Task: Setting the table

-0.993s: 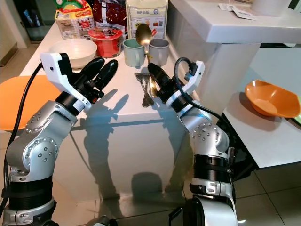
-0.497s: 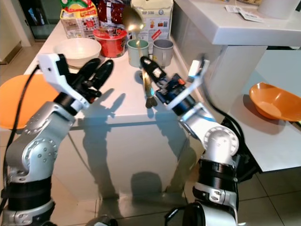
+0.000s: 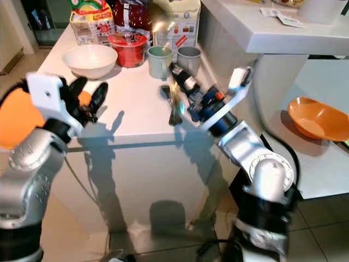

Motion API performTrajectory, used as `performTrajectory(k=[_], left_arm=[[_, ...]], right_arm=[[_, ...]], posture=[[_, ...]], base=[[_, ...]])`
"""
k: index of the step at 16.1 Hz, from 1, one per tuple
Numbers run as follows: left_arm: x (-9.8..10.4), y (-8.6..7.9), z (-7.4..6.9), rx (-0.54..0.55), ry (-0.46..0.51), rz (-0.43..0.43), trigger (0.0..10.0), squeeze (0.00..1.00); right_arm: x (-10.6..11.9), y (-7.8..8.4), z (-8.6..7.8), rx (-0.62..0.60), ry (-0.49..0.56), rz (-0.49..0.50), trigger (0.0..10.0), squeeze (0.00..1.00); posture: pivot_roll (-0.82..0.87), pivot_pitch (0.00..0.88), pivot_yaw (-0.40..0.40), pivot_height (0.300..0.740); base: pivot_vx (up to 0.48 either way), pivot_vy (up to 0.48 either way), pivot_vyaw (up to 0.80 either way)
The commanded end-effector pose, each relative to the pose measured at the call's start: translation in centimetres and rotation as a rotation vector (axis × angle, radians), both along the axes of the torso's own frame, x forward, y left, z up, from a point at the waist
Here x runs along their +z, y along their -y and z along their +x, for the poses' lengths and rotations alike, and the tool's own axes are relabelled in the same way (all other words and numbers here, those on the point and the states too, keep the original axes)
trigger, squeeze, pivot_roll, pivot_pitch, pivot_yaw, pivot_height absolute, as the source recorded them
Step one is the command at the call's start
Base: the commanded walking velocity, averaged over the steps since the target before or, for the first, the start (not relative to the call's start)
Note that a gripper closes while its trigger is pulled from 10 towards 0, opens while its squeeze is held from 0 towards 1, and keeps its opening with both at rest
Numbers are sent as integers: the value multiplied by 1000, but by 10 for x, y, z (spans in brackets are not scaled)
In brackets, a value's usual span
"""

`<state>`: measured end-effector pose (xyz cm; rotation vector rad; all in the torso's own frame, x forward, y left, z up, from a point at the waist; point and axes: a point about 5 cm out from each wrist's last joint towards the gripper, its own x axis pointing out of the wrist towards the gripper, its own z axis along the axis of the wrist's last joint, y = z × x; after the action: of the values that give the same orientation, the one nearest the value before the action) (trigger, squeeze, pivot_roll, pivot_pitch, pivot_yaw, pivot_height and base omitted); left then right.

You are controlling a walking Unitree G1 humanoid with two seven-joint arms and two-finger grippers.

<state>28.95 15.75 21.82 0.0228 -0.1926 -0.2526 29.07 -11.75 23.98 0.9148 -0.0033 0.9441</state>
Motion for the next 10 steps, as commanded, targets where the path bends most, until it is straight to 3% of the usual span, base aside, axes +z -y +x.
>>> performTrajectory(k=[1,2,3,4,6,8,10], left_arm=[[3,2,-2,13,18,14,10000,0],[0,1,-5,27,20,39,10000,0],[-2,0,-9,46,26,57,10000,0],[-4,-2,-15,64,35,114,10000,0],[-5,-1,-18,66,42,124,10000,0],[-8,2,-21,64,37,131,10000,0],[-13,2,-27,53,26,164,10000,0]], right_arm=[[2,-2,-1,-49,26,-84,0,0],[-3,0,0,-177,72,-282,0,0],[-2,2,-4,-247,90,-339,4510,0],[-2,2,-16,-325,152,-425,10000,0],[-4,1,-27,-386,215,-507,10000,0],[-19,-1,-41,-412,270,-651,10000,0],[-36,2,-52,-380,240,-710,10000,0]], posture=[[33,0,-23,740],[30,0,-25,740],[24,0,-28,740],[18,0,-23,740],[18,0,-24,740],[16,0,-18,740],[12,0,-18,740]], base=[[0,0,0],[0,0,0],[0,0,0],[0,0,0],[0,0,0],[0,-278,0],[0,-311,0]])
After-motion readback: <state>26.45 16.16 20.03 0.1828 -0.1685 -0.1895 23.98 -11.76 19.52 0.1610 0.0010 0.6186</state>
